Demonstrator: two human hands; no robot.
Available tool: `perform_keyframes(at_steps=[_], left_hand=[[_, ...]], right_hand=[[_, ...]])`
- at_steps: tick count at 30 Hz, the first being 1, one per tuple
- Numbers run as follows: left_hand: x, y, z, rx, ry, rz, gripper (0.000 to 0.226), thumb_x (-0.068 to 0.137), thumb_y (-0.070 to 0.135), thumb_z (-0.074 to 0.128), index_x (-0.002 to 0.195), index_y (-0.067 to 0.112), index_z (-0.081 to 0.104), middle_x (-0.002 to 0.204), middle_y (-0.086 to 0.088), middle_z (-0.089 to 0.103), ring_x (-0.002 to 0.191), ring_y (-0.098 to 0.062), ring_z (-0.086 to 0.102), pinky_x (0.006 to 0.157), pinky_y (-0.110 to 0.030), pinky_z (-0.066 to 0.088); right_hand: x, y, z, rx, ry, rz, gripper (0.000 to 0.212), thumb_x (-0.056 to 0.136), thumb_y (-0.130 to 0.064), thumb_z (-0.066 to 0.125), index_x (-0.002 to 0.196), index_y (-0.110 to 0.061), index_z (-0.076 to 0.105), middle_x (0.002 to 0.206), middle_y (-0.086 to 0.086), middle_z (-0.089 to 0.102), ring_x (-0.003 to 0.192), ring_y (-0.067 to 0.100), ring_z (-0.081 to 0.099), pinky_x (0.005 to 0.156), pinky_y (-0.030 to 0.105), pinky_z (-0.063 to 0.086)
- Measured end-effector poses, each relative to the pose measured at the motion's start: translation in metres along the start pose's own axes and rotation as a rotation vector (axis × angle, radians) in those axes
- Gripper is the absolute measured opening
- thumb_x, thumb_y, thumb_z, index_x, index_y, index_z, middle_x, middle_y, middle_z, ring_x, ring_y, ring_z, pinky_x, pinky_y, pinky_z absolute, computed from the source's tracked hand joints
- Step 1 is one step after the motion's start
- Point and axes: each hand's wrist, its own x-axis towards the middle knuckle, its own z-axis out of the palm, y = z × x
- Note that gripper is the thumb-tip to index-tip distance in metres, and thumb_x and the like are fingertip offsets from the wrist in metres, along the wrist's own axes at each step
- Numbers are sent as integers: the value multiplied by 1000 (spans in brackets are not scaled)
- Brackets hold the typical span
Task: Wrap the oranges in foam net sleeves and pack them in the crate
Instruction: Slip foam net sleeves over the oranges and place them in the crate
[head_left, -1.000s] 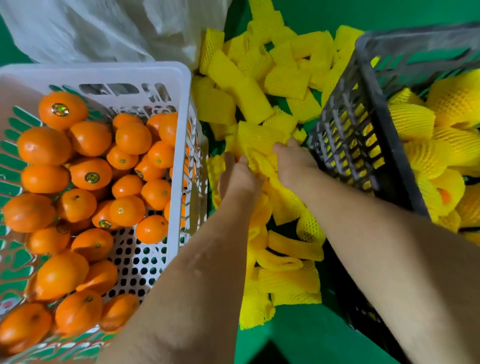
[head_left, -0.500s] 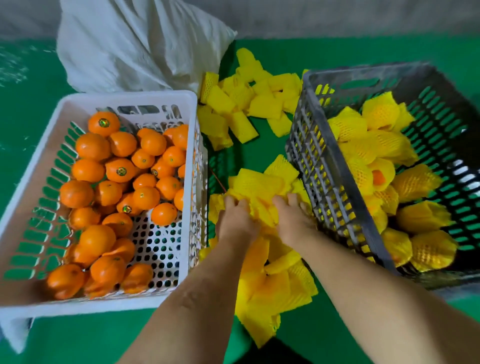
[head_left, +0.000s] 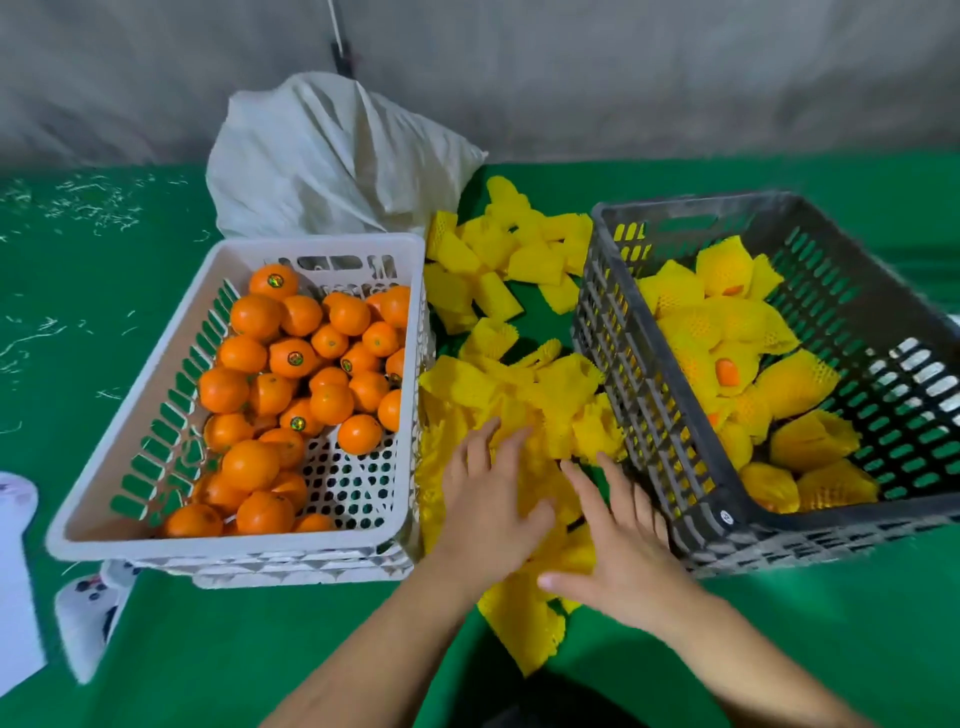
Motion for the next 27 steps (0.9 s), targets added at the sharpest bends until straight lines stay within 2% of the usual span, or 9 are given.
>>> perform_keyframes(at_steps=[4,6,9,12,14,17,20,24,27], left_hand=[[-59,-29,41,282,-315,73,112,68,88,64,157,43,13,145,1,23,132,-27,33,109,-43,37],[-70,-39,63,437,-505,10,117,73,76,76,158,38,5,149,-9,22,134,-35,38,113,-50,40],[-68,-45,77,391,-563,-56,89,90,43,78,153,39,16,153,-10,24,128,-40,51,104,-55,51],[-59,-55,77,289,-499,-84,55,99,13,60,142,33,34,146,-7,39,120,-41,60,94,-56,55],[-53,-59,77,256,-451,-83,48,100,21,61,141,31,37,141,-5,42,123,-37,57,95,-52,53],[-49,-59,79,180,-382,-77,48,101,43,61,142,27,43,141,-3,47,124,-31,55,98,-45,52],[-43,-47,71,-87,-184,-92,33,105,42,56,133,24,55,129,0,55,114,-25,60,92,-40,52],[-16,-16,37,-325,122,-125,33,105,41,59,134,23,61,123,3,57,103,-8,53,91,-34,48],[12,12,0,-497,157,-173,61,105,41,61,158,25,37,141,6,41,102,-5,60,96,-31,50]], right_hand=[[-16,15,39,-142,-251,75,133,71,-67,78,147,-55,-31,162,-5,-32,152,35,12,112,54,41],[-13,15,51,-107,-240,117,118,83,-51,77,154,-49,-17,164,1,-14,148,36,24,114,50,40],[-6,15,60,4,-189,148,96,89,-31,73,159,-44,8,158,1,10,142,31,31,117,45,35],[-2,11,64,235,-202,173,84,89,-20,69,157,-41,23,148,0,23,124,20,46,109,41,43],[0,9,63,366,-183,199,78,89,-19,67,156,-39,30,145,0,28,116,16,49,104,40,48],[0,7,60,436,-109,213,64,93,-23,64,151,-36,40,146,1,35,130,19,48,108,40,45],[2,2,44,523,73,173,51,95,-29,66,139,-42,42,128,-7,53,105,11,61,94,36,51],[14,-8,9,634,342,163,32,96,-34,65,114,-48,43,87,-6,67,69,11,63,64,45,52],[34,-21,-20,683,521,109,28,97,-38,65,117,-39,45,88,-6,63,68,8,60,59,36,48]])
